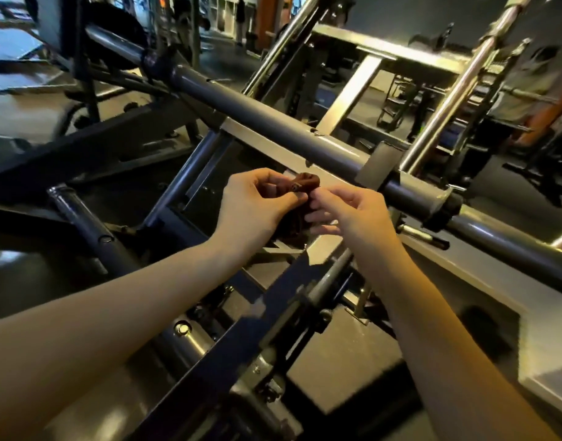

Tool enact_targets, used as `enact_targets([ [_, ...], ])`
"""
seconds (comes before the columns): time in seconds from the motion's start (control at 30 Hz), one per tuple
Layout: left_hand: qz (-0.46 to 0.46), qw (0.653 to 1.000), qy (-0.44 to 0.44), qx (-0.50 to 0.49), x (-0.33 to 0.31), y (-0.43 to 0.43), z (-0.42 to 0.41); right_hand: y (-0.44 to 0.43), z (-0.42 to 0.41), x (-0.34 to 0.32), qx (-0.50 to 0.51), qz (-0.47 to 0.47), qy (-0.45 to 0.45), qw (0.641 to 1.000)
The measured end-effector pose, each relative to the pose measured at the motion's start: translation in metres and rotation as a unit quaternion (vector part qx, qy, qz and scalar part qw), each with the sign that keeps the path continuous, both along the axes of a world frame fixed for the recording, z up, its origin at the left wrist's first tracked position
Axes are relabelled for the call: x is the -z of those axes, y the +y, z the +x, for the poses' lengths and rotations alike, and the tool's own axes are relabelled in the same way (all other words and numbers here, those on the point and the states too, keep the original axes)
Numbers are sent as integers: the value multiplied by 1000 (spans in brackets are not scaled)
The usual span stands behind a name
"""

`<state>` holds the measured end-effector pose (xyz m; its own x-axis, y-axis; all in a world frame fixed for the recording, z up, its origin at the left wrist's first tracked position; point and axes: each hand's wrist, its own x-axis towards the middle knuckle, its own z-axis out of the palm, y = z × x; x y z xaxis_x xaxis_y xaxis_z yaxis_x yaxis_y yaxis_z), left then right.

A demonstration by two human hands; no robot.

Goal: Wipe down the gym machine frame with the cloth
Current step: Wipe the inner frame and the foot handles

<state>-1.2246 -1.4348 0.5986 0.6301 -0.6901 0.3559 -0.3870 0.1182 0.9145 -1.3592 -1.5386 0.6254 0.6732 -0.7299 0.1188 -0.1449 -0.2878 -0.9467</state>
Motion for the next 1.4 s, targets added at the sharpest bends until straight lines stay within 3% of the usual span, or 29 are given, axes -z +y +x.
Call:
enact_targets([
  [0.4, 9, 997, -71, 12, -4, 15, -126, 7, -121, 19, -32, 5, -76, 997],
  [0.6, 23, 997, -67, -40, 37, 3, -212, -6, -188, 55, -53, 78, -65, 993],
  [0.77, 78, 991, -74, -79, 82, -11, -253, -19, -207, 93, -7, 218, -58, 974],
  [1.0, 162, 984, -42, -66, 144, -48, -233, -51, -174, 157, 101, 322, -42, 940],
  [1.1, 172, 983, -24, -52, 174, -71, -211, -81, -146, 188, 158, 322, -15, 933],
  [1.17, 168, 979, -19, -110, 192, -88, -190, -101, -129, 201, 150, 317, 12, 936],
  [1.23, 227, 961, -6, -158, 202, -105, -166, -116, -117, 209, 121, 335, 10, 934],
  [1.3, 289, 947, 64, -128, 208, -119, -147, -124, -108, 213, 91, 313, 26, 945],
  [1.4, 232, 962, 95, -111, 221, -129, -131, -134, -96, 217, 63, 252, 59, 964],
])
